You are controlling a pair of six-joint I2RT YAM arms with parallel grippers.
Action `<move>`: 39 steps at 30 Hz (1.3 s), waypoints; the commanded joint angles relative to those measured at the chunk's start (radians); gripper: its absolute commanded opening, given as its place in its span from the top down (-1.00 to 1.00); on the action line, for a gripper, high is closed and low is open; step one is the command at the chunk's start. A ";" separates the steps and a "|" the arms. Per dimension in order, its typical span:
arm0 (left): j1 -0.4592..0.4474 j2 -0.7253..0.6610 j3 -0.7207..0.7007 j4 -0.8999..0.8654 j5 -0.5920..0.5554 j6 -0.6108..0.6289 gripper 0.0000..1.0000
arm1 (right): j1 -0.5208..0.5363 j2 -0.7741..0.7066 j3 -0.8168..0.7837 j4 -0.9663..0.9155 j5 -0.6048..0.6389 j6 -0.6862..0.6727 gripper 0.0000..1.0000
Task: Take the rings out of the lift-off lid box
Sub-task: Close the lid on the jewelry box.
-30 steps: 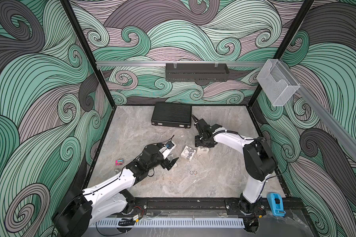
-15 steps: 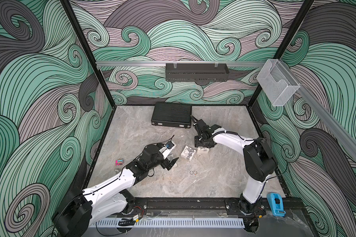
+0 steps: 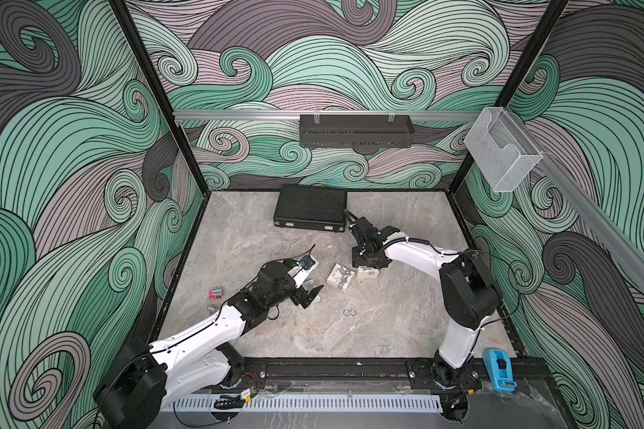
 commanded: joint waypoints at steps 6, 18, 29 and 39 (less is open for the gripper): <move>0.003 0.008 0.027 0.013 0.013 -0.001 -0.97 | 0.011 -0.020 -0.029 -0.004 0.024 0.026 -0.63; 0.003 0.060 0.132 -0.035 -0.042 -0.006 -0.97 | 0.002 -0.148 -0.072 0.051 0.006 -0.046 -0.98; 0.003 0.493 0.595 -0.312 0.019 -0.022 -0.97 | -0.132 -0.353 -0.297 0.177 -0.115 -0.088 -0.98; -0.001 0.732 0.753 -0.253 0.160 -0.004 -0.96 | -0.175 -0.362 -0.405 0.252 -0.157 -0.091 -0.98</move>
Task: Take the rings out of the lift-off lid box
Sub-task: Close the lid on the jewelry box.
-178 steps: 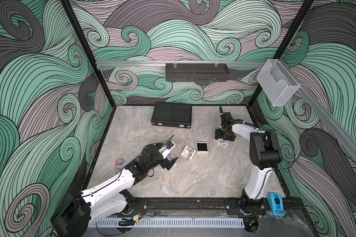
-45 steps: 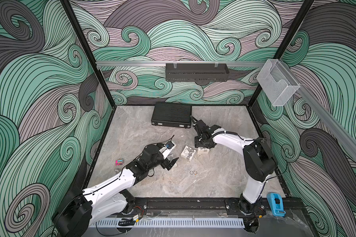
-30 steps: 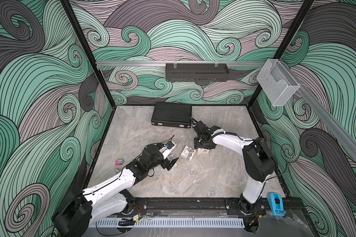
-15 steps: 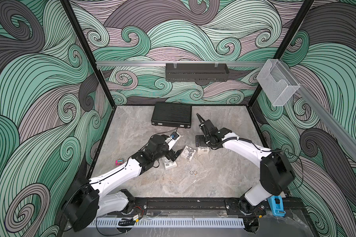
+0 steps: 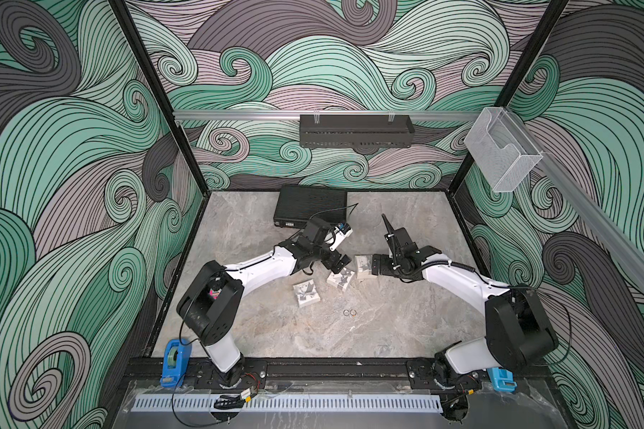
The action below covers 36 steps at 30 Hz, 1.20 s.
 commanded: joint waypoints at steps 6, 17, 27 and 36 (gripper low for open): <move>-0.010 0.133 0.143 -0.017 0.058 0.002 -0.96 | -0.015 -0.004 -0.034 0.067 -0.021 -0.004 -0.98; -0.020 0.268 0.259 -0.047 0.055 0.002 -0.95 | -0.027 0.002 -0.065 0.064 -0.016 0.004 -0.98; -0.026 0.333 0.299 -0.066 0.052 0.002 -0.95 | -0.031 -0.024 -0.077 0.050 -0.011 0.002 -0.99; -0.026 0.359 0.303 -0.072 0.046 -0.005 -0.95 | -0.045 -0.022 -0.014 0.043 -0.025 -0.019 -0.98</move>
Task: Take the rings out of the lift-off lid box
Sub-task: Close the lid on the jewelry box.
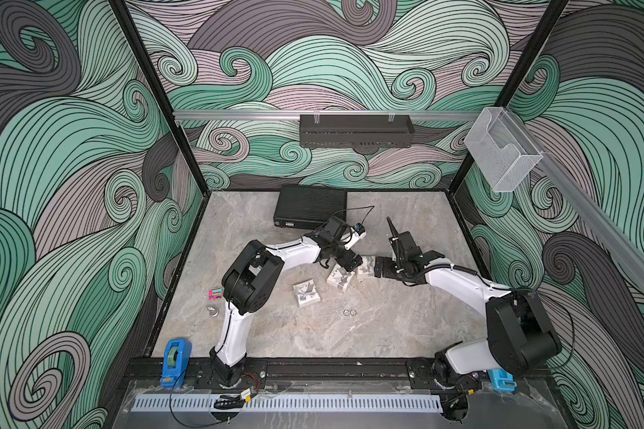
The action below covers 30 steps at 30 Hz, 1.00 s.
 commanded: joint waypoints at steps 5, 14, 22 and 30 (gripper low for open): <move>-0.006 0.044 0.055 -0.025 0.006 -0.008 -0.95 | -0.017 0.056 0.063 0.019 -0.014 -0.004 -0.98; -0.006 0.052 0.059 -0.031 -0.003 -0.010 -0.95 | -0.019 0.154 0.070 0.034 -0.020 0.011 -0.98; -0.006 0.060 0.052 -0.022 -0.007 -0.019 -0.94 | -0.019 0.142 0.036 0.024 0.007 0.018 -0.98; -0.006 -0.019 0.024 -0.013 -0.032 0.006 -0.93 | -0.019 0.060 0.071 -0.024 0.022 -0.023 -0.98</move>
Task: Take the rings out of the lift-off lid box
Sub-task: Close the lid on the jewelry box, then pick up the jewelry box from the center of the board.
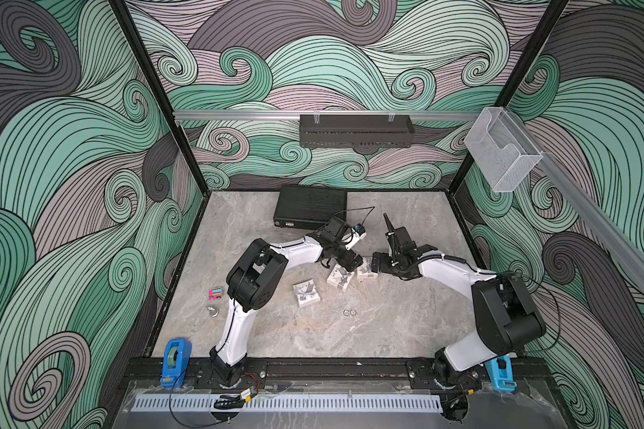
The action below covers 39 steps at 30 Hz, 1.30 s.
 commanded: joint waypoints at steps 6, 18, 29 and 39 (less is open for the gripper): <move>-0.004 -0.257 -0.148 0.122 -0.044 0.063 -0.93 | 0.005 -0.082 0.064 -0.082 0.005 -0.054 -0.98; -0.006 -0.800 -0.665 0.210 -0.090 -0.004 -0.94 | 0.119 0.104 0.222 -0.137 0.043 -0.063 -0.98; -0.006 -0.941 -0.806 0.154 -0.155 -0.081 -0.95 | 0.166 0.280 0.337 -0.185 0.065 -0.039 -0.98; -0.006 -0.931 -0.818 0.184 -0.162 -0.084 -0.95 | 0.193 0.317 0.345 -0.217 0.155 0.006 -0.84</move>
